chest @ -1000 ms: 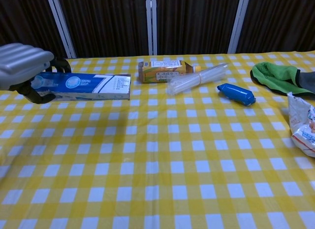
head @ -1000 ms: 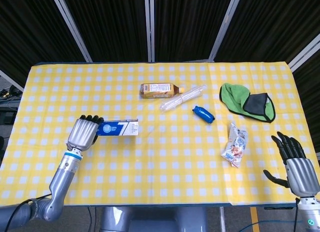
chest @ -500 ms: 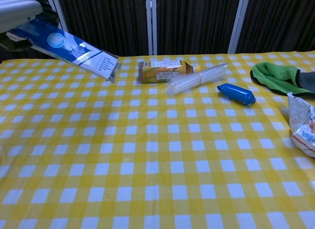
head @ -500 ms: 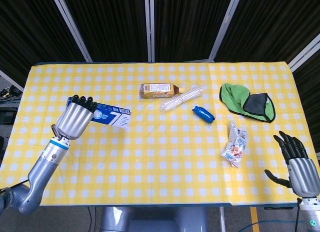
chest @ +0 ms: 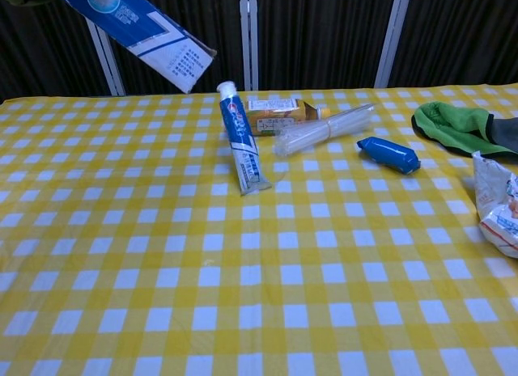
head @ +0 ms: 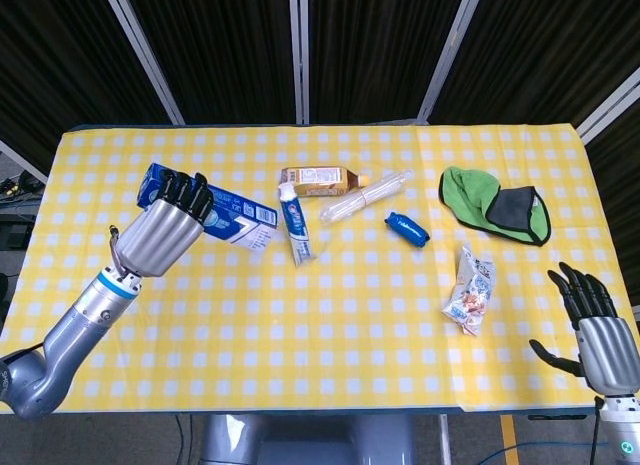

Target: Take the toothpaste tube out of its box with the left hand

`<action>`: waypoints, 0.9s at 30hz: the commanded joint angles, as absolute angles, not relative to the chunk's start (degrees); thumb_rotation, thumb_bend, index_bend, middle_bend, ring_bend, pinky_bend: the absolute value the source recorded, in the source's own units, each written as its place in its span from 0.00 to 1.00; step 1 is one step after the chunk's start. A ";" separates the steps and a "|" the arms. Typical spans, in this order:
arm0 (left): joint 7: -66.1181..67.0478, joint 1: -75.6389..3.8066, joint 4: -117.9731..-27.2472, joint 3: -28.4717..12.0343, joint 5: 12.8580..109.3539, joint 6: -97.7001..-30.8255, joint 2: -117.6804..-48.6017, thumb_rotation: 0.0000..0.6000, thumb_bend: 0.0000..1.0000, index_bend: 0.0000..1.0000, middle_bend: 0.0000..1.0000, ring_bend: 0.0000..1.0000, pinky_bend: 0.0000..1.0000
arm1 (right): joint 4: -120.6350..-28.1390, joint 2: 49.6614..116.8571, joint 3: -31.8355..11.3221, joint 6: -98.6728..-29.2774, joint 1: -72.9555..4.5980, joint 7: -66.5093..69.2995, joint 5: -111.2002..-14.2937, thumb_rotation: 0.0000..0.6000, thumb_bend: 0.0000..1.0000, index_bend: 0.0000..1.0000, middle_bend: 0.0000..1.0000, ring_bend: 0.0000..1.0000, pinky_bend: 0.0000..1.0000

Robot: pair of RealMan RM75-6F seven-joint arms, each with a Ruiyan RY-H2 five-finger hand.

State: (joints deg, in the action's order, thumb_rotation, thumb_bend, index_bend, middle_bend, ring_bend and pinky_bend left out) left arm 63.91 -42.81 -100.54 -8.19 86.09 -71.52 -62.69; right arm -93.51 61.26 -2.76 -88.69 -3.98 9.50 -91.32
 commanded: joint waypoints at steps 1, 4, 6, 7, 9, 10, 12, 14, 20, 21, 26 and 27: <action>63.96 -42.52 -101.73 -8.95 85.80 -72.10 -62.06 1.00 0.56 0.41 0.25 0.30 0.36 | -93.50 61.20 -2.77 -88.76 -3.94 9.62 -91.33 1.00 0.08 0.03 0.00 0.00 0.00; 62.93 -41.69 -102.77 -9.43 85.27 -72.98 -61.71 1.00 0.55 0.41 0.25 0.30 0.35 | -93.49 61.16 -2.80 -88.73 -3.96 9.69 -91.31 1.00 0.08 0.03 0.00 0.00 0.00; 62.25 -41.14 -103.31 -9.46 84.78 -73.27 -61.58 1.00 0.55 0.42 0.25 0.30 0.35 | -93.51 61.17 -2.78 -88.70 -3.97 9.64 -91.34 1.00 0.08 0.03 0.00 0.00 0.00; 61.76 -40.75 -103.69 -9.45 84.36 -73.46 -61.59 1.00 0.55 0.42 0.25 0.30 0.36 | -93.50 61.16 -2.74 -88.67 -3.96 9.61 -91.36 1.00 0.08 0.03 0.00 0.00 0.00; 60.41 -39.84 -104.55 -9.32 83.36 -73.91 -61.85 1.00 0.55 0.42 0.25 0.30 0.36 | -93.52 61.21 -2.71 -88.67 -3.97 9.47 -91.45 1.00 0.08 0.03 0.00 0.00 0.00; 59.51 -39.36 -105.01 -9.17 82.74 -74.01 -62.07 1.00 0.55 0.43 0.25 0.30 0.36 | -93.51 61.24 -2.69 -88.69 -3.96 9.40 -91.50 1.00 0.08 0.03 0.00 0.00 0.00; 57.48 -38.42 -105.87 -8.72 81.44 -73.93 -62.57 1.00 0.55 0.44 0.26 0.30 0.36 | -93.52 61.28 -2.69 -88.70 -3.96 9.26 -91.52 1.00 0.08 0.03 0.00 0.00 0.00; 55.06 -37.55 -106.48 -7.97 80.00 -73.34 -63.28 1.00 0.55 0.45 0.27 0.30 0.36 | -93.55 61.32 -2.68 -88.70 -3.96 9.11 -91.55 1.00 0.08 0.03 0.00 0.00 0.00; 47.85 -35.36 -106.15 -6.24 74.26 -71.04 -67.77 1.00 0.53 0.40 0.24 0.28 0.34 | -93.61 61.55 -2.55 -88.62 -3.97 8.47 -91.73 1.00 0.08 0.03 0.00 0.00 0.00; 46.41 -35.09 -106.27 -6.01 72.59 -70.16 -68.65 1.00 0.53 0.38 0.22 0.26 0.33 | -93.60 61.58 -2.53 -88.60 -3.97 8.42 -91.73 1.00 0.08 0.03 0.00 0.00 0.00; 41.34 -34.78 -105.33 -5.50 68.79 -67.21 -71.95 1.00 0.39 0.19 0.03 0.08 0.17 | -93.44 61.72 -2.62 -88.32 -4.03 8.22 -91.35 1.00 0.08 0.03 0.00 0.00 0.00; 39.73 -34.63 -104.97 -5.36 68.35 -66.66 -72.67 1.00 0.34 0.16 0.01 0.04 0.12 | -93.40 61.79 -2.65 -88.26 -4.06 8.12 -91.29 1.00 0.08 0.03 0.00 0.00 0.00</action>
